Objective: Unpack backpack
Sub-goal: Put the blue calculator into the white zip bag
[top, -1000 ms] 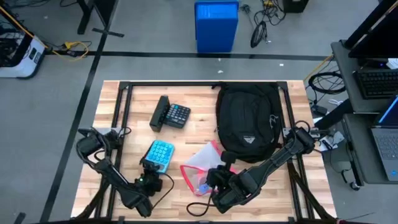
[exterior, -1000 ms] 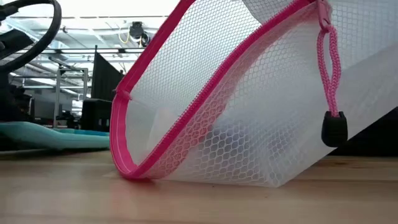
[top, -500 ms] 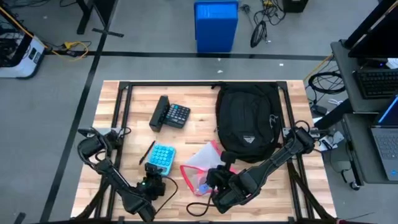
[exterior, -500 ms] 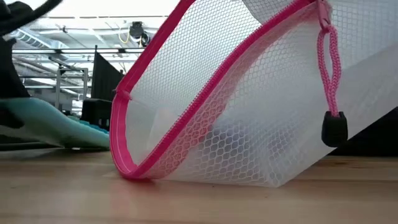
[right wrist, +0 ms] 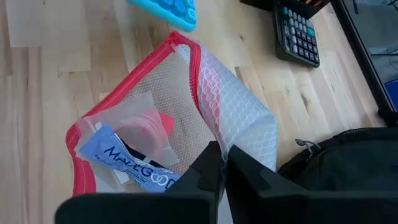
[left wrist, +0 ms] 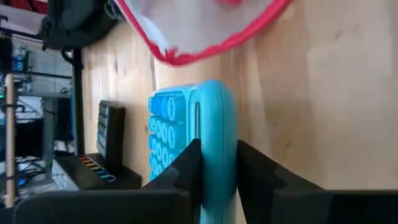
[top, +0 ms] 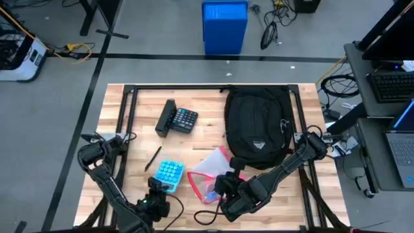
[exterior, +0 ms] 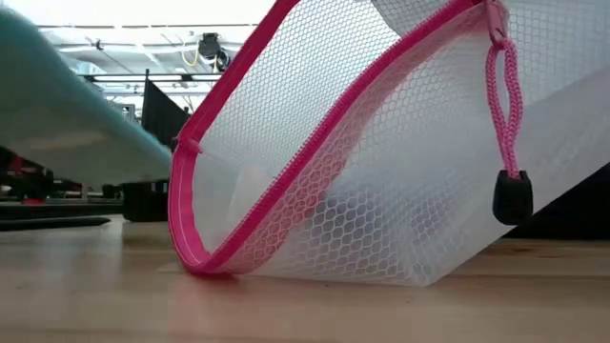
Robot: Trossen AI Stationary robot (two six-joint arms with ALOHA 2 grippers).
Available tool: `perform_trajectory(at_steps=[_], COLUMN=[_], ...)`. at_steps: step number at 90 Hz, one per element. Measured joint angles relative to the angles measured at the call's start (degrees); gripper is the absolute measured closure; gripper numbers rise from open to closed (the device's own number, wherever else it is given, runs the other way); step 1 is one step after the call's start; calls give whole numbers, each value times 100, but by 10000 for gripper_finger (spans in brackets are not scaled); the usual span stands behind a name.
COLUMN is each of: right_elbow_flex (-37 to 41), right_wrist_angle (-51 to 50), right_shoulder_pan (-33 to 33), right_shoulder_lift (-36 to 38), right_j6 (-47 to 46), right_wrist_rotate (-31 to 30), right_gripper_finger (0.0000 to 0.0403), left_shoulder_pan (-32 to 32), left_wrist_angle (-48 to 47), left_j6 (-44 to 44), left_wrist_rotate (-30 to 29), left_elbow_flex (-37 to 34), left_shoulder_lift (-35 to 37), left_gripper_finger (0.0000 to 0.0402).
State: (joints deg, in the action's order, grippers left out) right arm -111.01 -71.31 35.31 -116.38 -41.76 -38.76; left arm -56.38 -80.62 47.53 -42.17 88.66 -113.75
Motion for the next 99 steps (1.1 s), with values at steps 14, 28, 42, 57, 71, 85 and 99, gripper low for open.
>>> perform_trajectory(at_steps=[14, 28, 42, 57, 71, 85, 99], right_elbow_flex=[0, 1, 1, 0, -1, 1, 0], right_wrist_angle=[0, 0, 0, 0, 0, 2, 62], right_shoulder_pan=[2, 2, 2, 0, 1, -26, -56], right_shoulder_lift=[0, 0, 0, 0, 0, 0, 0], right_j6=[0, 0, 0, 0, 0, 0, 2], right_wrist_rotate=[0, 0, 0, 0, 0, 0, -2], right_gripper_finger=[403, 403, 403, 403, 403, 403, 403], left_shoulder_pan=[-61, -81, -88, -178, -348, -421, -356], left_wrist_angle=[9, 35, 83, 48, 20, 102, 767], left_j6=[-26, -170, -329, -356, -500, -530, -1246], left_wrist_rotate=[-32, -45, -64, -68, -68, -387, -877], left_elbow_flex=[401, 608, 736, 969, 1309, 1521, 1522], left_shoulder_lift=[2, 2, 4, 4, 9, 13, 13], left_gripper_finger=[338, 339, 339, 340, 340, 340, 340])
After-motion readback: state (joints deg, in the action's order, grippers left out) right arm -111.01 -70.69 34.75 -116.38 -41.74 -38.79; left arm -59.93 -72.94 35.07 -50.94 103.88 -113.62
